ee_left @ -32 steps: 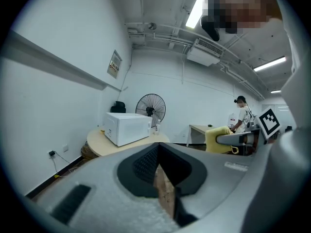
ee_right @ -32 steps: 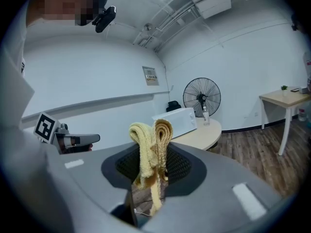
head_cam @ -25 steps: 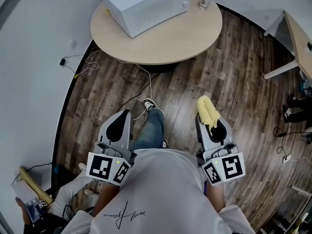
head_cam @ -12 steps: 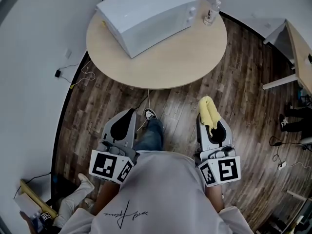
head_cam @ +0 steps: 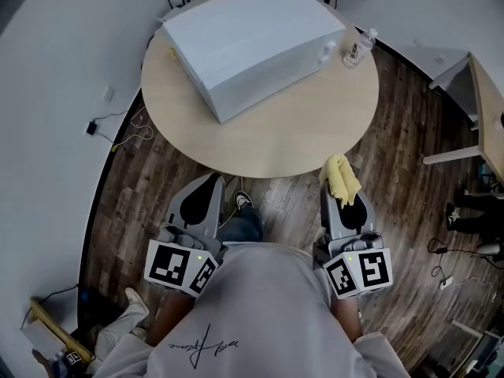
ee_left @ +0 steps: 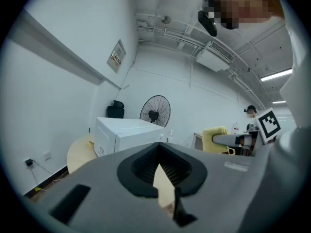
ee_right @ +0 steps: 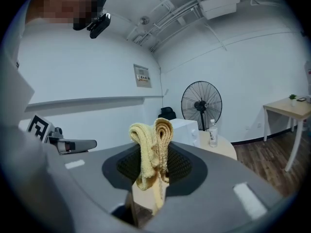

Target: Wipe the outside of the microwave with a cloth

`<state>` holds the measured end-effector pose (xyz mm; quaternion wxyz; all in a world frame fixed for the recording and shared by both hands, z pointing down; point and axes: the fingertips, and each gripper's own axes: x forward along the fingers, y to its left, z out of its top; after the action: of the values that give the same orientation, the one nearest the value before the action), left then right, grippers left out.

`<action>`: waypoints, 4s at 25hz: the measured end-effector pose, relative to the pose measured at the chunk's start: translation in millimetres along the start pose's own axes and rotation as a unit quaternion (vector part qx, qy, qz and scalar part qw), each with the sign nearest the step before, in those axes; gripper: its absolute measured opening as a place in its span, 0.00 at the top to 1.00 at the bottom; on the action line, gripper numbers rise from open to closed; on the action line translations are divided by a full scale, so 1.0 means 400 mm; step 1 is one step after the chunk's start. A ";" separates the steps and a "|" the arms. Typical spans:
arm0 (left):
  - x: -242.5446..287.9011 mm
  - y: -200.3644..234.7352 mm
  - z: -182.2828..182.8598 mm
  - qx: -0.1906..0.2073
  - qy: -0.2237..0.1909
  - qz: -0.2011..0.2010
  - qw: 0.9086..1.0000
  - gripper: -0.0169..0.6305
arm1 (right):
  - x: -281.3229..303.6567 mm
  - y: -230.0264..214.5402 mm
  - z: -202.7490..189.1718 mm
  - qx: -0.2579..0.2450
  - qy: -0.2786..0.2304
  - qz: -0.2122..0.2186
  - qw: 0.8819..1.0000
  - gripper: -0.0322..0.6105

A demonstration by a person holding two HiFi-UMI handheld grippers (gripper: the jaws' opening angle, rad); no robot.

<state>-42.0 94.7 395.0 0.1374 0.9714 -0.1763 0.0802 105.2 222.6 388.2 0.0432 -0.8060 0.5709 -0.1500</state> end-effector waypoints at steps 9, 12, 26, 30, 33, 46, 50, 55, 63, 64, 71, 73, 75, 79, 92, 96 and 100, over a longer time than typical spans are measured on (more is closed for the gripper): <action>0.085 0.115 0.076 0.001 -0.022 0.008 1.000 0.99 | 0.191 0.065 0.047 -0.037 0.020 0.078 0.996 0.76; 0.116 0.143 0.095 0.006 -0.032 0.010 0.999 0.99 | 0.239 0.064 0.063 -0.048 0.020 0.090 0.995 0.75; 0.160 0.186 0.124 0.021 -0.037 0.012 0.999 0.99 | 0.393 0.003 0.170 -0.176 0.035 0.063 0.982 0.76; 0.169 0.193 0.128 0.031 -0.033 0.024 0.999 0.99 | 0.443 -0.021 0.193 -0.188 0.048 0.064 0.979 0.76; 0.178 0.204 0.137 0.035 -0.032 0.038 0.998 0.99 | 0.487 -0.034 0.209 -0.192 0.057 0.071 0.977 0.76; 0.257 0.255 0.199 0.024 -0.055 0.088 0.994 0.99 | 0.719 -0.063 0.264 -0.211 0.091 0.117 0.966 0.76; 0.276 0.268 0.209 0.019 -0.052 0.098 0.994 0.99 | 0.778 -0.072 0.272 -0.220 0.101 0.125 0.962 0.75; 0.290 0.290 0.213 0.018 -0.051 0.110 0.993 0.99 | 0.854 -0.101 0.293 -0.225 0.107 0.119 0.961 0.75; 0.326 0.312 0.211 0.008 -0.041 0.113 0.993 0.99 | 0.996 -0.172 0.321 -0.243 0.127 0.098 0.957 0.75; 0.332 0.312 0.209 0.008 -0.038 0.113 0.993 0.99 | 1.014 -0.183 0.325 -0.244 0.129 0.096 0.956 0.75; 0.362 0.329 0.206 0.001 -0.029 0.126 0.992 0.99 | 1.146 -0.267 0.342 -0.251 0.148 0.074 0.954 0.75; 0.369 0.338 0.204 -0.003 -0.026 0.131 0.991 0.99 | 1.184 -0.285 0.340 -0.248 0.155 0.072 0.954 0.75; 0.378 0.344 0.199 -0.004 -0.021 0.135 0.991 0.99 | 1.222 -0.305 0.334 -0.248 0.164 0.070 0.952 0.75; 0.404 0.354 0.197 -0.007 -0.012 0.140 0.990 0.99 | 1.293 -0.352 0.329 -0.252 0.180 0.062 0.949 0.75; 0.466 0.392 0.192 -0.012 0.010 0.161 0.987 0.99 | 1.510 -0.452 0.333 -0.297 0.213 0.020 0.931 0.75; 0.469 0.399 0.185 -0.015 0.010 0.168 0.986 0.99 | 1.556 -0.465 0.327 -0.319 0.240 0.001 0.917 0.75; 0.465 0.402 0.182 -0.018 0.010 0.172 0.985 0.99 | 1.574 -0.472 0.311 -0.323 0.256 -0.010 0.911 0.75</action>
<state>79.2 -131.2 402.2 0.1404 0.9231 -0.3408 0.1094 503.5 -312.5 436.5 -0.3689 -0.7152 0.5718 -0.1592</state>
